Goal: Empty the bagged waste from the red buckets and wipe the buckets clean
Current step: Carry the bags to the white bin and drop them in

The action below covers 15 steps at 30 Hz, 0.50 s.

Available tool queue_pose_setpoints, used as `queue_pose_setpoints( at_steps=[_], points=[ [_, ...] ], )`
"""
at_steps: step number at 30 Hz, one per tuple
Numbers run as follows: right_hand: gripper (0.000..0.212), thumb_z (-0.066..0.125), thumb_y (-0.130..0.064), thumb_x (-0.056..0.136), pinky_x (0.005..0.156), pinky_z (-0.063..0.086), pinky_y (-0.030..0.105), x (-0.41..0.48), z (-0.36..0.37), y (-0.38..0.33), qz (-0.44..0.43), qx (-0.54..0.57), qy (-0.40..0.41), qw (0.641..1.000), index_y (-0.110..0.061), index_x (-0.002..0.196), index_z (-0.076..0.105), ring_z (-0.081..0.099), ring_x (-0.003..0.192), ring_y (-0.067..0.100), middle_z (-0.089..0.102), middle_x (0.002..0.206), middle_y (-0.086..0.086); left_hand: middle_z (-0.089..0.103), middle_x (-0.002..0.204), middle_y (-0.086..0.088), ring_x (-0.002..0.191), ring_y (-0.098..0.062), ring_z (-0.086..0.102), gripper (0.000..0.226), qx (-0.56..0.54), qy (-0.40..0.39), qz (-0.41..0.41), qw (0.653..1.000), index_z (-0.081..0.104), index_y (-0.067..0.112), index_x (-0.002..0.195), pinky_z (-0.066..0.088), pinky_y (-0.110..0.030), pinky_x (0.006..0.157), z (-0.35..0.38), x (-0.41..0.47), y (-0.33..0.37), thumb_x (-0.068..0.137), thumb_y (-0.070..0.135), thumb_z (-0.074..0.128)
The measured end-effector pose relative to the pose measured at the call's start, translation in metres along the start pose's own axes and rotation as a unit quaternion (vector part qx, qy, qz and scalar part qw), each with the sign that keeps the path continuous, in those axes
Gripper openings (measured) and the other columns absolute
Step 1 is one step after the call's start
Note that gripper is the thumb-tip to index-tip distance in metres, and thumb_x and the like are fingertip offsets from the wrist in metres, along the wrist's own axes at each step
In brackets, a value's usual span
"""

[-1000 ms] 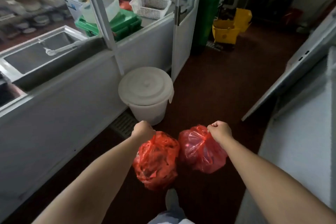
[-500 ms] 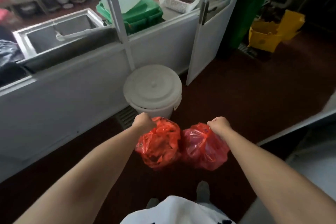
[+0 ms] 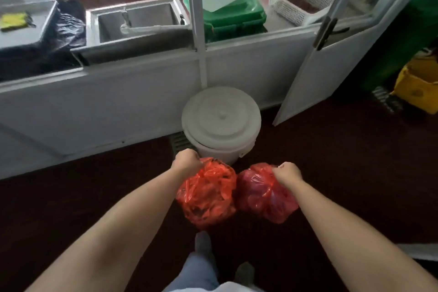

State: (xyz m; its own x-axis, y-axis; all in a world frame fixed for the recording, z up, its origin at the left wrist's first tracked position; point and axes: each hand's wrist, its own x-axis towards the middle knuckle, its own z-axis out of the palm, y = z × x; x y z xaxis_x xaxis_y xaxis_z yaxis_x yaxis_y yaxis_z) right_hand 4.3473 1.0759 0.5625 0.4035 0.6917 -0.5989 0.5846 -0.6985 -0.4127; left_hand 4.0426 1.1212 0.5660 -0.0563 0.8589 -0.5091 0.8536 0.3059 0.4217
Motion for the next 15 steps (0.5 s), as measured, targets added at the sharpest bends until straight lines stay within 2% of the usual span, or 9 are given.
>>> queue_pose_setpoints(
  at_steps=[2, 4, 7, 10, 15],
  points=[
    [0.025, 0.062, -0.027, 0.089, 0.064, 0.044, 0.03, 0.016, 0.003, -0.003, 0.002, -0.005, 0.006, 1.0, -0.018, 0.067, 0.055, 0.06, 0.073, 0.027, 0.063, 0.078, 0.008, 0.073, 0.087, -0.005, 0.09, -0.026, 0.069, 0.014, -0.002, -0.013, -0.016, 1.0, 0.074, 0.016, 0.082, 0.059, -0.038, 0.082, 0.01, 0.014, 0.0, 0.079, 0.027, 0.065],
    [0.031, 0.057, -0.022, 0.089, 0.071, 0.045, 0.032, 0.038, 0.006, -0.009, 0.007, -0.02, 0.018, 1.0, -0.022, 0.061, 0.045, 0.057, 0.076, 0.027, 0.058, 0.08, 0.009, 0.071, 0.086, -0.004, 0.09, -0.026, 0.068, 0.012, -0.001, -0.021, -0.024, 0.999, 0.073, 0.016, 0.082, 0.058, -0.036, 0.081, 0.018, 0.033, -0.001, 0.077, 0.023, 0.064],
    [0.017, 0.057, -0.022, 0.088, 0.082, 0.051, 0.036, 0.061, 0.012, -0.018, 0.014, -0.048, 0.019, 0.999, -0.019, 0.072, 0.055, 0.066, 0.091, 0.034, 0.065, 0.089, 0.014, 0.071, 0.087, -0.005, 0.091, -0.026, 0.068, 0.014, -0.001, -0.039, -0.033, 0.999, 0.072, 0.014, 0.083, 0.057, -0.037, 0.082, 0.034, 0.058, -0.007, 0.077, 0.024, 0.063],
    [0.009, 0.06, -0.019, 0.089, 0.078, 0.048, 0.033, 0.085, 0.022, -0.02, 0.009, -0.037, 0.024, 0.999, -0.015, 0.083, 0.065, 0.067, 0.098, 0.036, 0.072, 0.1, 0.014, 0.072, 0.095, -0.006, 0.096, -0.027, 0.067, 0.017, -0.002, -0.043, -0.045, 0.998, 0.074, 0.016, 0.088, 0.056, -0.037, 0.085, 0.053, 0.077, -0.017, 0.08, 0.027, 0.065],
    [0.021, 0.062, -0.014, 0.088, 0.076, 0.042, 0.031, 0.138, 0.046, -0.011, 0.011, -0.013, 0.02, 1.0, -0.02, 0.069, 0.055, 0.065, 0.099, 0.037, 0.072, 0.099, 0.015, 0.071, 0.09, 0.002, 0.095, -0.023, 0.067, 0.005, -0.043, -0.021, -0.096, 0.994, 0.069, 0.025, 0.076, 0.057, -0.037, 0.084, 0.088, 0.102, -0.028, 0.08, 0.028, 0.066]
  ],
)
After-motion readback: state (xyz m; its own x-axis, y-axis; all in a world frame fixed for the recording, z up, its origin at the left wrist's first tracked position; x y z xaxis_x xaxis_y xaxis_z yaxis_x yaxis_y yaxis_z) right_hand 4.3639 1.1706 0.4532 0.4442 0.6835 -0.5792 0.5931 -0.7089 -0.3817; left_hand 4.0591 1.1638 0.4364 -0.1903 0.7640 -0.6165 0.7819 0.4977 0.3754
